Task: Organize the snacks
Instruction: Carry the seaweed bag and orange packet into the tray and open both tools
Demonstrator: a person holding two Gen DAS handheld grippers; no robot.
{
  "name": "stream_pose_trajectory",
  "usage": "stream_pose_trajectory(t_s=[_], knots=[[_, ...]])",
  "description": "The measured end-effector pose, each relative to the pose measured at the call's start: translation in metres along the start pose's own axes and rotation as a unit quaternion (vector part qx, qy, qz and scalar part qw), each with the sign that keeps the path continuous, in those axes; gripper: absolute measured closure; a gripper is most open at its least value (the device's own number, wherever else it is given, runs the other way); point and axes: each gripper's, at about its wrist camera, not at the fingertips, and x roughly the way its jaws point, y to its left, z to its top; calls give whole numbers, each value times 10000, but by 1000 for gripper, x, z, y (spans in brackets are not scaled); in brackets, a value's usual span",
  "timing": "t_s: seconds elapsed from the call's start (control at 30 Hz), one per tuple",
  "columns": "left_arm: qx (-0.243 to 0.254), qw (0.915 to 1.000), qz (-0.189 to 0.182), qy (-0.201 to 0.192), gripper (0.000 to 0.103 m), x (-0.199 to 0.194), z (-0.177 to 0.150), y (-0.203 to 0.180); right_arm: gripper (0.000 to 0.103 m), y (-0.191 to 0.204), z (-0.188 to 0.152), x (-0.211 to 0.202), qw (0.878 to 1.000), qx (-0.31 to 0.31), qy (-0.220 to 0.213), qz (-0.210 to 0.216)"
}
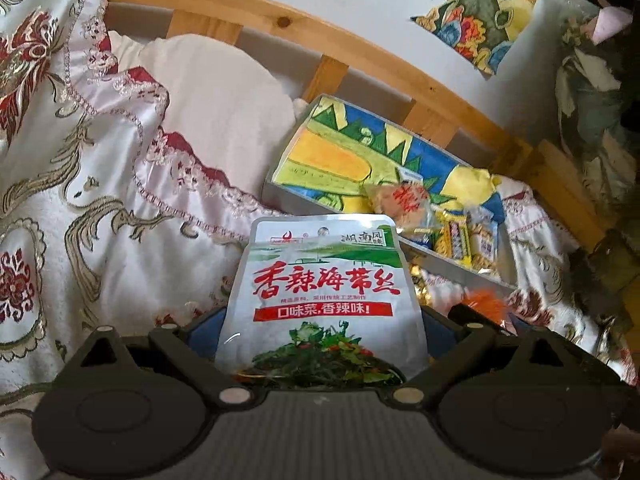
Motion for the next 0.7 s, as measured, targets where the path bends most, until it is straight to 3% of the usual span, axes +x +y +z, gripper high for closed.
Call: stream_pose_trajectory(t_s=[0.03,0.17,0.6,0.63,0.67,0.7], knots=[[-17,10000,-8,-40,4,-1,2,-2,70,2,2,-1,10000,-76,-52,-27],[60,9999,2,-127,4,-5,0,-8,69,3,4,-3,9998,-180,-39,28],[32,9999,112,106,4,4,-12,-2,66,7,-3,3,9991,-145,313,236],[9,9999,113,111,4,4,-13,-1,69,8,-3,3,9989,-183,320,275],[-11,9999,112,111,4,4,-13,0,83,11,-3,2,9988,-260,298,302],[-28,9999,109,108,4,4,-13,0,89,14,-3,1,9985,-362,264,302]])
